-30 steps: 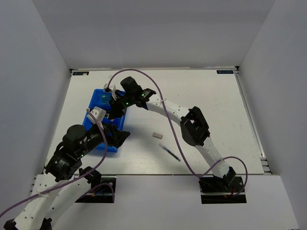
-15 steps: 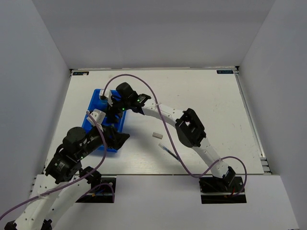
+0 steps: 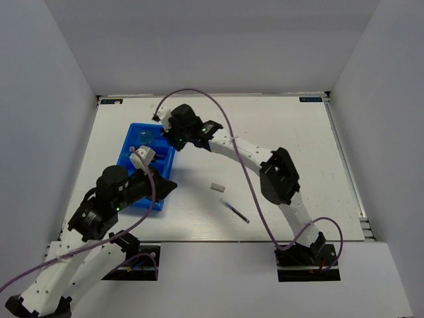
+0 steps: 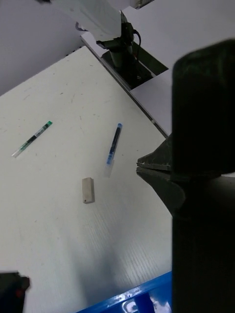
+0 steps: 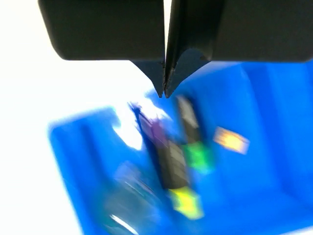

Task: Sort the stationery into containers
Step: Place the stationery in the storage box, then pick up the stationery from the center of the board.

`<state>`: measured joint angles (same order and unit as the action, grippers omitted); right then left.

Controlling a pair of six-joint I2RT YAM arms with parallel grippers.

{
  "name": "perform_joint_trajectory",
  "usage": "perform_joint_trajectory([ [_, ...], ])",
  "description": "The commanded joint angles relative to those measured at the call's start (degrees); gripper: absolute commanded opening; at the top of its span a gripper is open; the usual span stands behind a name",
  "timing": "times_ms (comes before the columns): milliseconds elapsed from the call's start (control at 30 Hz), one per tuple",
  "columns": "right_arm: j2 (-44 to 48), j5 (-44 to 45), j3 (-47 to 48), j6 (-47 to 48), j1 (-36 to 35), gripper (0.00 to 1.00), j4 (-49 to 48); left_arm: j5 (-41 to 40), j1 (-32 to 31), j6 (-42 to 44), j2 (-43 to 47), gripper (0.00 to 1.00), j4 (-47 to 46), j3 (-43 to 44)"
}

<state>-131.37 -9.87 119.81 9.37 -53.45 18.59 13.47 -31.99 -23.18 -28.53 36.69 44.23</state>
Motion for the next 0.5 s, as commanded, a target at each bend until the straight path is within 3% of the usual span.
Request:
perform_joint_trajectory([
  [0,10.3,17.2,-5.9,-1.5,5.8,0.01,9.5,4.5,0.3,-0.2,-8.7,0.26,3.6,4.1],
  [33,12.0,18.2,-8.9,-2.0,6.9,0.11,11.8,5.6,0.3,0.4,-13.7,0.34,5.3,5.0],
  [67,12.6,17.1,-9.7,-2.3,9.4,0.39,16.8,6.6,0.1,1.1,-19.1,0.43,10.8,9.4],
  [100,13.9,14.3,-9.7,-2.3,11.0,0.55,24.0,9.3,0.0,2.1,-22.0,0.59,12.6,10.8],
  [133,13.9,12.0,-9.5,-2.6,15.9,0.62,27.5,10.1,-1.0,7.1,-27.9,0.63,14.5,14.0],
  [167,14.2,3.8,-9.6,-2.8,17.5,0.69,36.5,10.3,-1.8,8.9,-33.2,0.68,19.5,16.9],
  [200,16.1,-0.2,-10.4,-0.9,19.3,0.69,39.0,11.1,-2.6,14.0,-37.9,0.73,20.5,19.2],
  [267,19.0,-11.4,-19.3,1.4,25.6,0.59,41.2,8.8,-5.6,22.7,-42.0,0.73,21.8,21.1],
  [300,27.1,-16.8,-27.4,3.4,27.2,0.45,37.8,7.2,-6.2,25.5,-48.0,0.73,22.2,23.8],
  [333,30.2,-18.8,-31.9,5.2,29.5,0.36,35.8,6.1,-8.0,28.9,-49.8,0.73,22.0,24.7],
  [367,36.2,-21.9,-43.5,6.4,30.9,0.26,32.2,5.1,-8.6,32.5,-51.6,0.73,21.4,25.3],
  [400,39.1,-23.0,-46.7,7.4,31.6,0.0,29.2,3.1,-9.2,34.1,-56.4,0.73,20.6,27.3],
  [433,46.7,-23.3,-49.4,9.1,31.6,0.0,27.4,1.4,-10.4,35.7,-58.0,0.73,19.9,27.8],
  [467,48.8,-23.2,-51.6,9.4,32.2,0.0,26.7,-0.4,-11.6,39.3,-60.9,0.73,19.0,28.5],
])
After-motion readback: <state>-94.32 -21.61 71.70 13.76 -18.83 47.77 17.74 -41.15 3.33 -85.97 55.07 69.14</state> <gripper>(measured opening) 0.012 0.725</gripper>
